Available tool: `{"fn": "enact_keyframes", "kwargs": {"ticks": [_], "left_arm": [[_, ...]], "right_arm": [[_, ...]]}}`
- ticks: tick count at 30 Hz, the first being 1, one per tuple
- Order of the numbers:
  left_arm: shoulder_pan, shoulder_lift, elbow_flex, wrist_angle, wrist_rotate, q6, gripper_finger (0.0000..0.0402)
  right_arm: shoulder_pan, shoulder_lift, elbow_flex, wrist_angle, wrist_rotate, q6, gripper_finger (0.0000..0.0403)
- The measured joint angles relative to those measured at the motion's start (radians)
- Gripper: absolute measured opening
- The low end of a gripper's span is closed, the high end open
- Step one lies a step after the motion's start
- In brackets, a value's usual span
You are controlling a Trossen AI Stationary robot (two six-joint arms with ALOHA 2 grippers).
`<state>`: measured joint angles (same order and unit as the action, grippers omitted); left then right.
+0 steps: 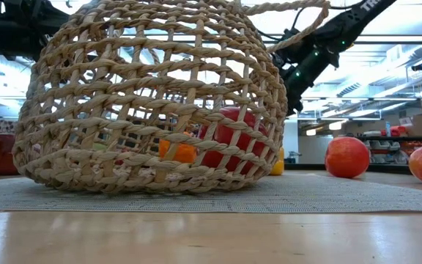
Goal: Build produce basket
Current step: Put the red apple into the brown woven basket
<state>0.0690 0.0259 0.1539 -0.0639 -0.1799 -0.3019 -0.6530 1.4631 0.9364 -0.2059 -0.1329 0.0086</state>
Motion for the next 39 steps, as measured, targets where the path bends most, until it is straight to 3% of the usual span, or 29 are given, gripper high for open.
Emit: {"fn": "enact_keyframes", "kwargs": {"ticks": [13, 21, 28, 33, 39], "left_arm": [[0.000, 0.000, 0.000, 0.000, 0.000, 0.000, 0.0389], [0.000, 0.000, 0.000, 0.000, 0.000, -0.001, 0.0389], [0.000, 0.000, 0.000, 0.000, 0.000, 0.000, 0.0389], [0.000, 0.000, 0.000, 0.000, 0.000, 0.000, 0.0389], [0.000, 0.000, 0.000, 0.000, 0.000, 0.000, 0.0389]], "right_arm": [[-0.003, 0.008, -0.210, 0.370, -0.042, 0.060, 0.0389], [0.022, 0.127, -0.200, 0.537, -0.040, 0.030, 0.0399], [0.022, 0.214, -0.033, 0.422, -0.028, 0.010, 0.0399], [0.023, 0.220, 0.050, 0.338, 0.043, -0.081, 0.0399], [-0.004, 0.221, 0.098, 0.336, 0.008, -0.102, 0.0399]]}}
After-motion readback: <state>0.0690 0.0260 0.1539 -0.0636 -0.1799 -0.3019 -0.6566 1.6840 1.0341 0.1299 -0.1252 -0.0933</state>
